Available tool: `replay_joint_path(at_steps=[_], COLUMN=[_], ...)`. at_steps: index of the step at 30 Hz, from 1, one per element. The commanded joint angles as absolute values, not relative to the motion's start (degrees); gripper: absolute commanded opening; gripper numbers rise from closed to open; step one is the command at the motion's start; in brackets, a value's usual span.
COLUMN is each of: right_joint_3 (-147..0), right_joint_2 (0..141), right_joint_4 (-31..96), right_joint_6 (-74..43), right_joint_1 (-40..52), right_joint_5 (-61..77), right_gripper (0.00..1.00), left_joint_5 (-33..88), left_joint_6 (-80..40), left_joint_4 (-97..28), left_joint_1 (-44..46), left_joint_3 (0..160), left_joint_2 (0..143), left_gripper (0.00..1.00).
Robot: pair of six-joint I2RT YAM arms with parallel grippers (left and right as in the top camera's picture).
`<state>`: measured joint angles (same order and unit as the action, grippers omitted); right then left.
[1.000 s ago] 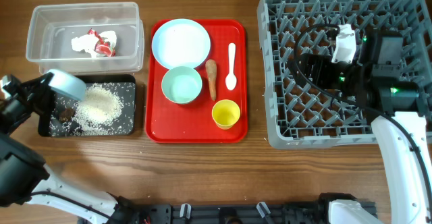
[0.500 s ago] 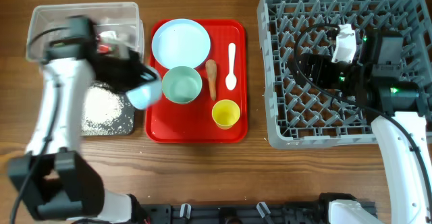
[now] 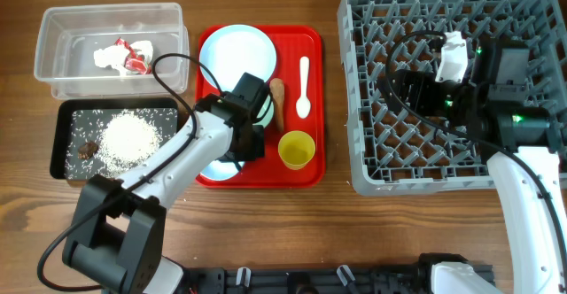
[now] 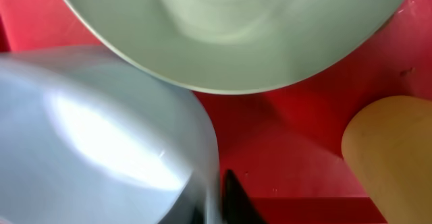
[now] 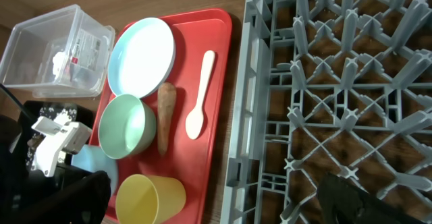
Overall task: Sort waste into correct bins and load items into the dishwasher rack
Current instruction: 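Place the blue bowl back on the red tray with left gripper, then grasp the yellow cup with the left gripper and lift it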
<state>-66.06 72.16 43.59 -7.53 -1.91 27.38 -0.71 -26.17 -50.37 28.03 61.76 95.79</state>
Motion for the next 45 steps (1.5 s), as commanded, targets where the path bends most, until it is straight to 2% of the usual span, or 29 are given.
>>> replay_joint_path(at_steps=[1, 7, 12, 18, 22, 25, 28, 32, 34, 37, 41, 45], right_joint_3=[-67.1, -67.1, -67.1, -67.1, -67.1, -67.1, -67.1, -67.1, -67.1, -67.1, -67.1, -67.1], right_joint_2=[72.8, 72.8, 72.8, 72.8, 72.8, 72.8, 72.8, 72.8, 72.8, 72.8, 73.5, 76.0], right_joint_4=[43.3, 43.2, 43.2, 43.3, 43.2, 43.2, 43.1, 43.1, 42.9, 40.8, 33.5, 23.8], right_joint_6=[-7.9, -7.9, -7.9, -7.9, -7.9, -7.9, -7.9, -8.0, -9.2, -9.6, -9.1, -9.1], right_joint_1=[-1.5, -1.5, -1.5, -1.5, -1.5, -1.5, -1.5, -1.5, -1.5, -1.5, -1.3, 1.1], right_joint_5=[27.0, 27.0, 27.0, 27.0, 27.0, 27.0, 27.0, 27.1, 27.1, 32.8, 46.7, 56.9], right_gripper=[1.0, 1.0, 0.99, 1.0, 1.0, 1.0, 1.0, 1.0, 1.0, 1.0, 1.0, 1.0], left_joint_5=[-2.5, -2.4, 3.9, 12.7, 13.3, 13.2, 13.3, 14.9, 20.7, 40.6, 68.5, 81.1], left_joint_6=[-27.5, -27.5, -21.3, -11.3, -9.4, -9.4, -9.4, -12.5, -12.4, -12.4, -12.5, -19.4], left_joint_4=[-50.0, -54.9, -53.3, -49.9, -51.7, -51.6, -51.2, -51.0, -51.0, -48.7, -37.9, -28.3], left_joint_1=[28.3, 28.2, 28.2, 29.6, 31.1, 31.9, 32.0, 31.4, 29.8, 23.4, 15.3, 11.0], left_joint_3=[61.3, 67.1, 75.6, 75.4, 75.3, 75.3, 75.3, 75.6, 76.4, 79.4, 79.6, 79.6], left_joint_2=[96.0, 96.0, 96.0, 99.6, 103.3, 105.8, 106.8, 106.4, 105.3, 102.6, 101.0, 101.0], left_gripper=[0.31, 0.38, 0.54, 0.52, 0.45, 0.28, 0.06, 0.04, 0.04, 0.04, 0.04, 0.04])
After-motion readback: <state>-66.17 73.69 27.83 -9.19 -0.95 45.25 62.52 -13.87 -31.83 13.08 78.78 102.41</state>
